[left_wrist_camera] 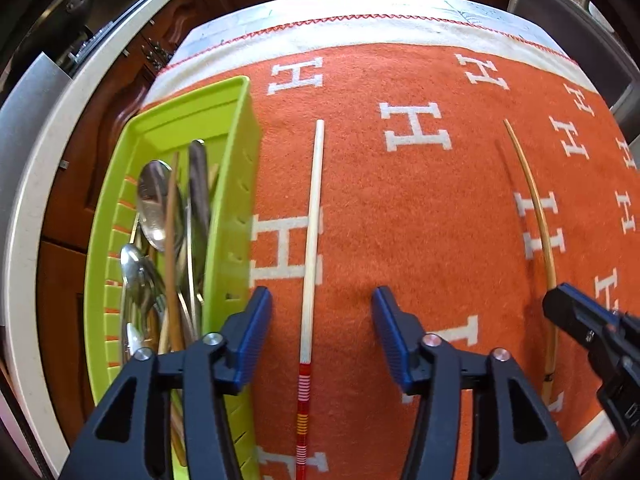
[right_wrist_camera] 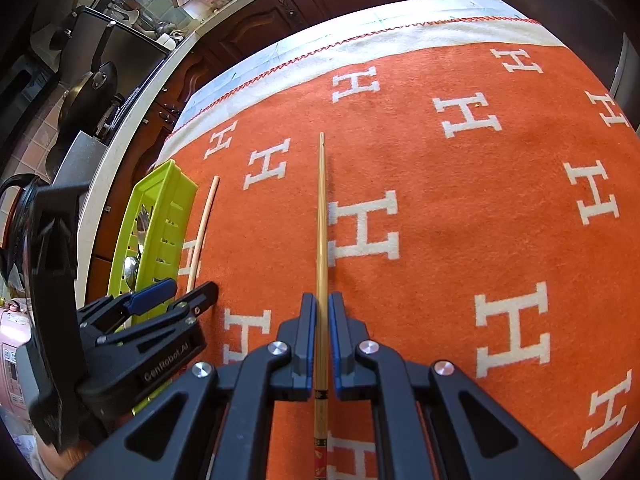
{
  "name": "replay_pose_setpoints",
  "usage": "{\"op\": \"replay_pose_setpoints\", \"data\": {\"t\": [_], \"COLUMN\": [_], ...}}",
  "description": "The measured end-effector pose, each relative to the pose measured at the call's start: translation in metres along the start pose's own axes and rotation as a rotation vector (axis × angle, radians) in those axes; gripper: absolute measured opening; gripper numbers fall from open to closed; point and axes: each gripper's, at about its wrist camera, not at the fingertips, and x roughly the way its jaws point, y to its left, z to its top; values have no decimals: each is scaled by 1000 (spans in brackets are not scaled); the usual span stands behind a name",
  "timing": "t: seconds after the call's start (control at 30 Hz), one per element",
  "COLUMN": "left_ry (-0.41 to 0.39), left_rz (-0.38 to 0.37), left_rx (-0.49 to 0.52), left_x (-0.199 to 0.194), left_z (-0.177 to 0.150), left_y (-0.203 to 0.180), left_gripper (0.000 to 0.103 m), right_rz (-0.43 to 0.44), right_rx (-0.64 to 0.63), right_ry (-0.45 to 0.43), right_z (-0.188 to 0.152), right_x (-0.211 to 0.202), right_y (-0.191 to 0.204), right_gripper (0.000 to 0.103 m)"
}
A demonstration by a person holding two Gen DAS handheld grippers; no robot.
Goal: Organize utensils
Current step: 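Close the left tool on a red-tipped chopstick while the right tool grasps a wooden chopstick, then carry both chopsticks into the green tray and open both tools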
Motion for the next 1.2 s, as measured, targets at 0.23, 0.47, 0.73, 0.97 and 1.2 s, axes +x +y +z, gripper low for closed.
{"op": "replay_pose_setpoints", "data": {"t": [0.23, 0.47, 0.73, 0.97, 1.2], "left_ry": [19, -31, -109, -193, -305], "left_rz": [-117, -160, -213, -252, -198], "left_rx": [-22, -14, -40, -45, -61], "left_x": [2, -5, -22, -82, -138], "left_z": [1, -15, -44, -58, -63], "left_y": [5, 3, 9, 39, 91], "left_gripper": [41, 3, 3, 3, 3], "right_rz": [12, 27, 70, 137, 235], "right_rx": [7, -11, -26, -51, -84], "right_ry": [20, 30, 45, 58, 65], "right_z": [1, -1, -3, -3, 10], "right_x": [2, 3, 1, -10, -28], "right_y": [-2, 4, 13, 35, 79], "right_gripper": [6, 6, 6, 6, 6]}}
